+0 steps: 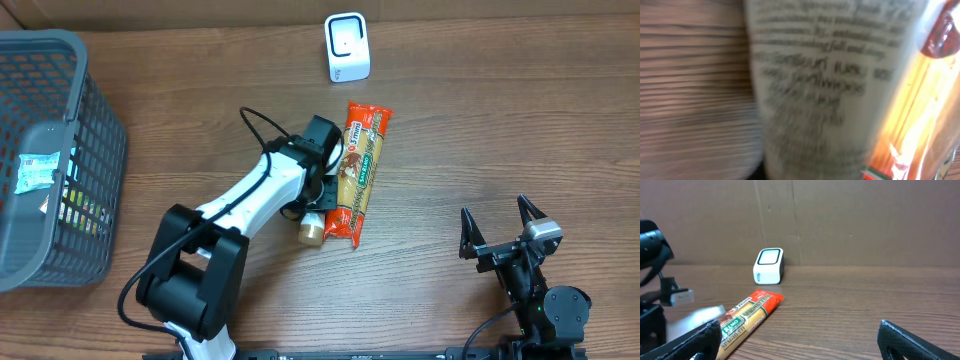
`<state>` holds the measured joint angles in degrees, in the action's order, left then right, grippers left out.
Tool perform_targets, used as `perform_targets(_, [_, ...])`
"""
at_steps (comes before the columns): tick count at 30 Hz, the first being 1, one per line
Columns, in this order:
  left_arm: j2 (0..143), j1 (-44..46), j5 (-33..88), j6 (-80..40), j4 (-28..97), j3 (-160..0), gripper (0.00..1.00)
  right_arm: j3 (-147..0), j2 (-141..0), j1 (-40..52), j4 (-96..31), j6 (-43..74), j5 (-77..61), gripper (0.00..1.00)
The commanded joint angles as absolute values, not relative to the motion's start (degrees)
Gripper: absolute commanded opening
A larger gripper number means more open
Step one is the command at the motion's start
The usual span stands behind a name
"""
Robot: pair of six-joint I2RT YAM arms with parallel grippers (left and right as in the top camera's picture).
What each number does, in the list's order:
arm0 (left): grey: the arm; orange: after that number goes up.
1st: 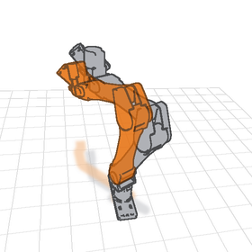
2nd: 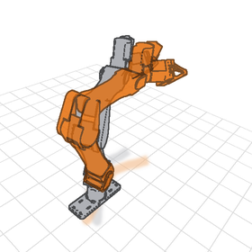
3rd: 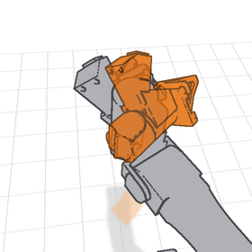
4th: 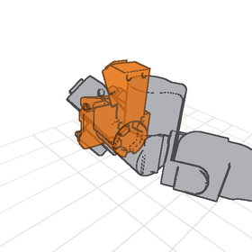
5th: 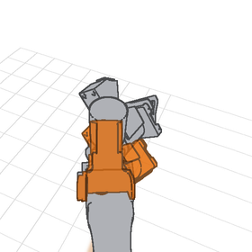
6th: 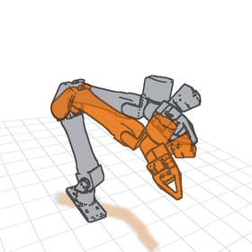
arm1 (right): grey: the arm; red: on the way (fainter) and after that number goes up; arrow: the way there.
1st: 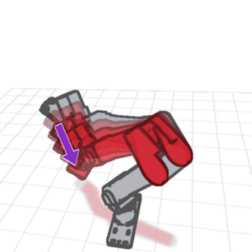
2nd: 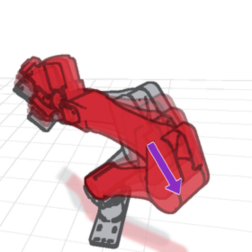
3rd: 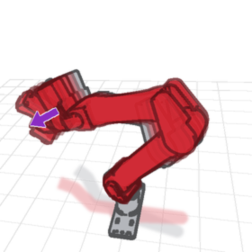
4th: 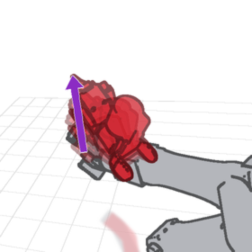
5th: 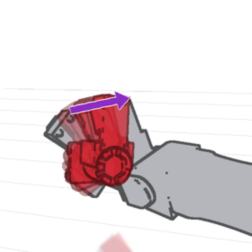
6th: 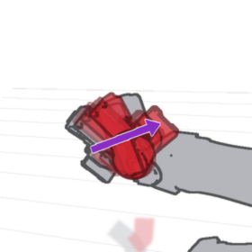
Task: Scan the item barcode
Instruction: 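Place the white tube beside the spaghetti pack and release, then reach the left gripper into the basket and grasp the yellow Pokka drink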
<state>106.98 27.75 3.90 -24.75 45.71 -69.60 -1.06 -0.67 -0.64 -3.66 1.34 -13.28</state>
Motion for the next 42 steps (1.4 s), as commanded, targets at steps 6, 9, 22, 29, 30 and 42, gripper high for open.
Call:
perform_targets(6, [106.8,26.9,4.6,-25.8,43.2,-70.7,0.69,-0.4,-0.2,-0.3,-3.4,1.4,-13.1,1.00])
perform_targets(9, [105.8,25.8,3.5,-25.7,44.7,-73.7,0.70,-0.4,-0.2,-0.3,-3.4,1.5,-13.1,1.00])
perform_targets(22, [92.5,18.7,-5.5,-23.2,62.1,-101.2,0.70,-0.4,-0.2,-0.3,-3.4,1.5,-13.1,1.00])
perform_targets(29, [84.1,7.6,-5.2,-23.2,65.4,-105.4,0.76,-0.4,-0.2,-0.3,-3.4,1.5,-13.1,1.00])
perform_targets(30, [83.0,5.4,-4.7,-23.2,65.5,-105.5,0.77,-0.4,-0.2,-0.3,-3.4,1.5,-13.1,1.00])
perform_targets(42, [80.1,-19.9,-2.9,-22.7,65.8,-105.5,0.81,-0.4,-0.2,-0.3,-3.4,1.4,-13.1,1.00])
